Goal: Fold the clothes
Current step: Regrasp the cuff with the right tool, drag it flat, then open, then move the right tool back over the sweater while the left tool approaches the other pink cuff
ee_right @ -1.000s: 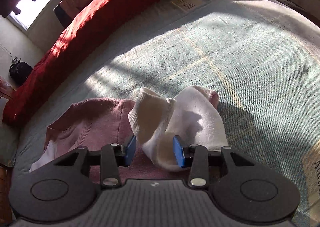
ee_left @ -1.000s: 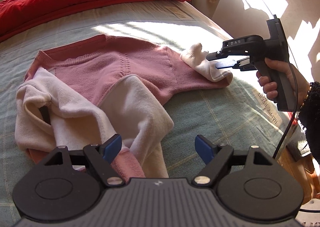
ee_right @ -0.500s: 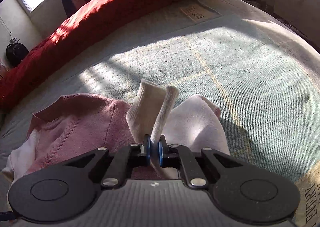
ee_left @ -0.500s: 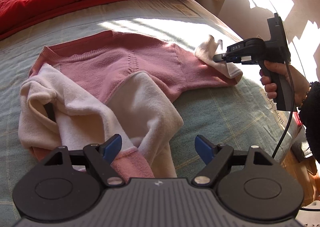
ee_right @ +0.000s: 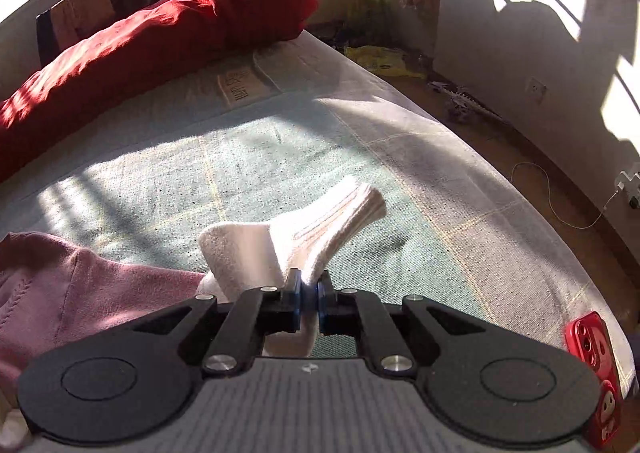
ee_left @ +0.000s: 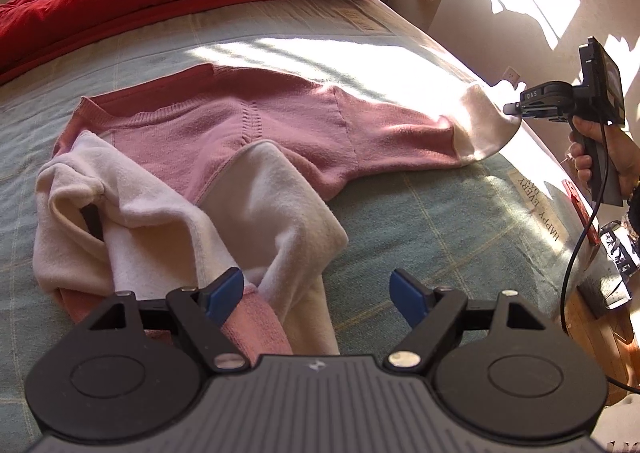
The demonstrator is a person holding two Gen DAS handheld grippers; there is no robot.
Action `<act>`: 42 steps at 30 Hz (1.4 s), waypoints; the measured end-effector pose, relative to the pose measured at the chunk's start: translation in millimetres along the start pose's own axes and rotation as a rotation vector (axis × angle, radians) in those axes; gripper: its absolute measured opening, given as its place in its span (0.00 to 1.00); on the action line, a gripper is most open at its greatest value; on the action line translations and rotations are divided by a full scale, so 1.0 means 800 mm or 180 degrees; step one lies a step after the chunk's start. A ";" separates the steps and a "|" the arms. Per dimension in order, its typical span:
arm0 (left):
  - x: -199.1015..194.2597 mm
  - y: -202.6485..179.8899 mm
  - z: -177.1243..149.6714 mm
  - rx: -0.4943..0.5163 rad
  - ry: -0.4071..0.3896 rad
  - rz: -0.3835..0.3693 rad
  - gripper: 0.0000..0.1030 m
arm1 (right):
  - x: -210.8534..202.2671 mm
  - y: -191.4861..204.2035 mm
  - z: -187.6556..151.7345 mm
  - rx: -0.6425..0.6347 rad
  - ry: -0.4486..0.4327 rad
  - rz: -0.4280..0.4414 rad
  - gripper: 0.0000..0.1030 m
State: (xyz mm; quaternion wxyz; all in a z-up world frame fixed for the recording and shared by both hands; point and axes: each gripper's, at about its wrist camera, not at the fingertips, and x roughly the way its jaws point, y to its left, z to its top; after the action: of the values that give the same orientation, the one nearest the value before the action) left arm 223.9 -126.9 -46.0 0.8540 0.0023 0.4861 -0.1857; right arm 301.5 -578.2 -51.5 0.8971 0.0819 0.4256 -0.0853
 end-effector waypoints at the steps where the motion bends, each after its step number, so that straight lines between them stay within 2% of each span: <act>1: 0.000 0.000 0.000 0.0004 0.0005 0.0006 0.78 | 0.001 -0.005 0.000 -0.0006 -0.0015 -0.0070 0.09; 9: 0.006 -0.004 0.000 0.0035 0.0055 0.0025 0.78 | 0.012 -0.036 -0.005 0.0056 0.0017 -0.0415 0.09; 19: 0.010 -0.003 -0.001 0.0043 0.0087 0.0035 0.78 | 0.046 -0.040 -0.030 0.0028 0.0253 -0.0596 0.09; 22: 0.010 -0.003 -0.001 0.0039 0.0089 0.0041 0.78 | 0.051 -0.044 -0.034 0.0096 0.0340 -0.0602 0.10; 24: 0.010 -0.004 -0.001 0.0045 0.0090 0.0036 0.78 | 0.052 -0.046 -0.036 0.0121 0.0402 -0.0607 0.22; 30: 0.008 -0.007 -0.001 0.0060 0.0067 0.0019 0.78 | 0.036 -0.052 -0.032 0.0254 0.0384 -0.0565 0.24; 36: -0.011 -0.007 -0.004 0.0057 -0.0027 0.0016 0.78 | 0.009 -0.032 -0.020 0.0146 0.0281 -0.0513 0.29; 40: -0.029 -0.006 -0.006 0.0046 -0.0117 0.0028 0.78 | -0.012 -0.011 -0.014 0.0115 0.0247 -0.0340 0.29; 42: -0.040 -0.003 -0.010 0.0023 -0.0165 0.0047 0.78 | -0.023 0.003 -0.014 0.0067 0.0231 -0.0243 0.35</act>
State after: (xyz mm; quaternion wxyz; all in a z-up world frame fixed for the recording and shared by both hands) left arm 202.2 -118.0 -23.3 0.8676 0.0042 0.4631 -0.1811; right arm 281.9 -571.6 -44.1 0.8763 0.0780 0.4598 -0.1209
